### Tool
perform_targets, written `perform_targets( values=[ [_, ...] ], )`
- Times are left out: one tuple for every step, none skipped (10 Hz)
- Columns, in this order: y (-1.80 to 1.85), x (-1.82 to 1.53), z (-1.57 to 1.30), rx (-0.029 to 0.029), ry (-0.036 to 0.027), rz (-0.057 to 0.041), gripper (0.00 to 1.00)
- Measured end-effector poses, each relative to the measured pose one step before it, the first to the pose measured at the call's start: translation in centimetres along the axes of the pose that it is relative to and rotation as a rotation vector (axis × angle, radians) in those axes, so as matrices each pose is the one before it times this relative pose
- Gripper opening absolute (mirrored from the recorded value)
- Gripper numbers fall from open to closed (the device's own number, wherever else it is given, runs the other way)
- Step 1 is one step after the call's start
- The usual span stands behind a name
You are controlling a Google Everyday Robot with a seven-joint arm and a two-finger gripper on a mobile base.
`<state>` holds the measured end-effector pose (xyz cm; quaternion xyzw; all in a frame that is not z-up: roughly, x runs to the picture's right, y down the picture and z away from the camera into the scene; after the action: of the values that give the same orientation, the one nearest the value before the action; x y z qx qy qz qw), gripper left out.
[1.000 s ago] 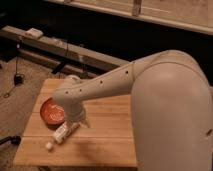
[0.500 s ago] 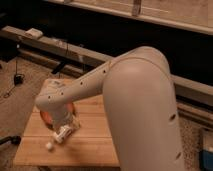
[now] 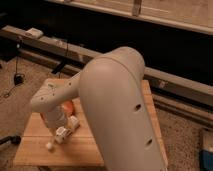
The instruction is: Place the bottle in the ceramic bowl
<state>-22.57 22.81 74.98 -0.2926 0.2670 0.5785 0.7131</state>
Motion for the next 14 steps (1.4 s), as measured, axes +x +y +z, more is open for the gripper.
perform_targets(
  values=[
    [0.107, -0.442, 0.267, 0.0012, 0.00464, 0.03108, 0.65],
    [0.301, -0.66, 0.052, -0.01911, 0.00468, 0.04111, 0.65],
    [0.244, -0.517, -0.058, -0.01309, -0.00013, 0.02478, 0.65],
    [0.515, -0.206, -0.042, -0.01132, 0.00051, 0.01082, 0.65],
    [0.456, -0.141, 0.068, -0.00393, 0.00191, 0.00983, 0.65],
    [0.305, -0.265, 0.281, -0.00196, 0.0026, 0.0166, 0.65],
    [-0.04, -0.124, 0.305, 0.0025, 0.00419, 0.01155, 0.65],
    [-0.092, -0.107, 0.484, 0.00587, 0.00479, 0.00943, 0.65],
    [0.019, -0.103, 0.534, 0.0058, 0.00401, 0.00788, 0.65],
    [-0.084, 0.057, 0.368, 0.00721, 0.0042, 0.00394, 0.65],
    [-0.616, -0.065, 0.463, 0.01007, 0.00296, 0.01113, 0.65],
    [-0.982, -0.019, 0.455, 0.00441, 0.00343, 0.01691, 0.65],
    [-1.333, -0.012, 0.369, 0.00734, 0.00599, 0.01985, 0.65],
    [-0.939, -0.09, 0.228, -0.0004, 0.00325, 0.01657, 0.65]
  ],
)
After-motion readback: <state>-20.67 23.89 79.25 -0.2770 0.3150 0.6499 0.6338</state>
